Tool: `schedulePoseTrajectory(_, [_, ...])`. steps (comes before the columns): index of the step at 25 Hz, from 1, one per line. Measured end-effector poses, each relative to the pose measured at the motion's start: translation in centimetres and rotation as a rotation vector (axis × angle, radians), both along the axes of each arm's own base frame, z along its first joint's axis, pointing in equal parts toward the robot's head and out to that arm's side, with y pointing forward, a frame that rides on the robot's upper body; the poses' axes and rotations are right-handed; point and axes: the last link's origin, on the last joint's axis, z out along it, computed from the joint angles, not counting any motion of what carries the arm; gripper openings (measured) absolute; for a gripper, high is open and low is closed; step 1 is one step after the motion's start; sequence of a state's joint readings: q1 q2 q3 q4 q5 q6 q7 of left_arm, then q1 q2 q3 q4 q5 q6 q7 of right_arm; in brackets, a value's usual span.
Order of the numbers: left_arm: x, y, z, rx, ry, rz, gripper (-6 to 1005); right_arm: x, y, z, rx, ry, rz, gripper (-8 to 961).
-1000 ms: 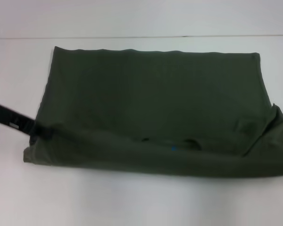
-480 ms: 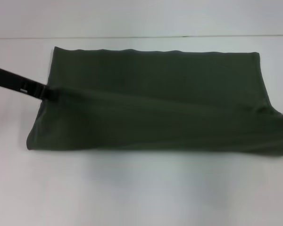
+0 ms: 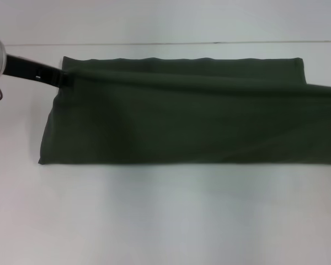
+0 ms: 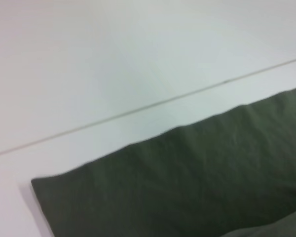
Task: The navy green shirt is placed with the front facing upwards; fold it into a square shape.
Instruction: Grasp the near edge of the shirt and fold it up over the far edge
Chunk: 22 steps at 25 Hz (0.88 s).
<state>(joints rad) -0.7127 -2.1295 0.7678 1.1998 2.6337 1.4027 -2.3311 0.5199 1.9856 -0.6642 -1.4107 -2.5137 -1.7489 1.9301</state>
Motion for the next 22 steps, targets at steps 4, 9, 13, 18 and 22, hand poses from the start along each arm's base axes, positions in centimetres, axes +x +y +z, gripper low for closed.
schedulePoseTrajectory(4, [0.5,0.7,-0.6,0.013,0.009,-0.020,26,-0.6,0.7,0.0,0.014,-0.008,0.040,27])
schedulePoseTrajectory(9, [0.7,1.5,-1.0,0.050,0.008,-0.038,26,-0.9,1.7,0.2,0.068,-0.027,0.073,31])
schedulePoseTrajectory(13, [0.7,2.1,-1.5,0.082,-0.003,-0.050,26,-0.7,2.6,-0.2,0.110,-0.038,0.114,33])
schedulePoseTrajectory(18, [0.6,3.0,-1.8,0.139,-0.008,-0.063,27,-0.1,4.1,-0.8,0.190,-0.026,0.146,37])
schedulePoseTrajectory(22, [0.6,3.6,-2.2,0.188,-0.011,-0.085,27,0.7,5.4,-1.7,0.236,-0.009,0.156,40])
